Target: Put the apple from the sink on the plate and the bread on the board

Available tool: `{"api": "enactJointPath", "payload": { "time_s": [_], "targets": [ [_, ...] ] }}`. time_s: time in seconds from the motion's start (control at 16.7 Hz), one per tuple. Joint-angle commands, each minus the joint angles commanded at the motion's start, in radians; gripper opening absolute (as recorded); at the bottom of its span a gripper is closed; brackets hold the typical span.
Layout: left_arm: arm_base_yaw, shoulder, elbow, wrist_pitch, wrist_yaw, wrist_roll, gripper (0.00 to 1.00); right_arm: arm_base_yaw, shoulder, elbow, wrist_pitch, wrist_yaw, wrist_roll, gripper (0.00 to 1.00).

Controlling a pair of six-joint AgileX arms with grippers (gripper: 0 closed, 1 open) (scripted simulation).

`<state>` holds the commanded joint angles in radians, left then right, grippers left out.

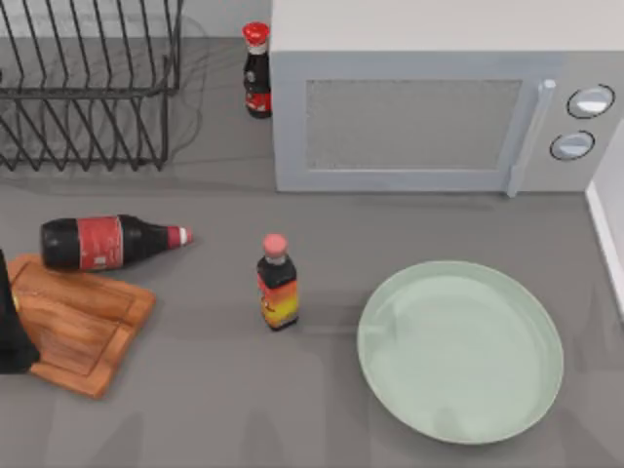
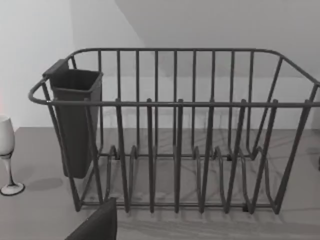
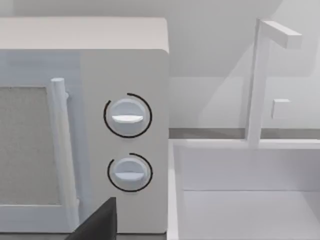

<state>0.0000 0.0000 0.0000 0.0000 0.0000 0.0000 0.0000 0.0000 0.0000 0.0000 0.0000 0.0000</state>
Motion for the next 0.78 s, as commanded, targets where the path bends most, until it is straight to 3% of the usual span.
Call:
{"api": "enactJointPath", "payload": {
  "time_s": [0.78],
  "targets": [
    [0.0,0.0,0.0,0.0,0.0,0.0,1.0,-0.002,0.01,0.007,-0.005,0.0,-0.002,1.0]
  ]
}}
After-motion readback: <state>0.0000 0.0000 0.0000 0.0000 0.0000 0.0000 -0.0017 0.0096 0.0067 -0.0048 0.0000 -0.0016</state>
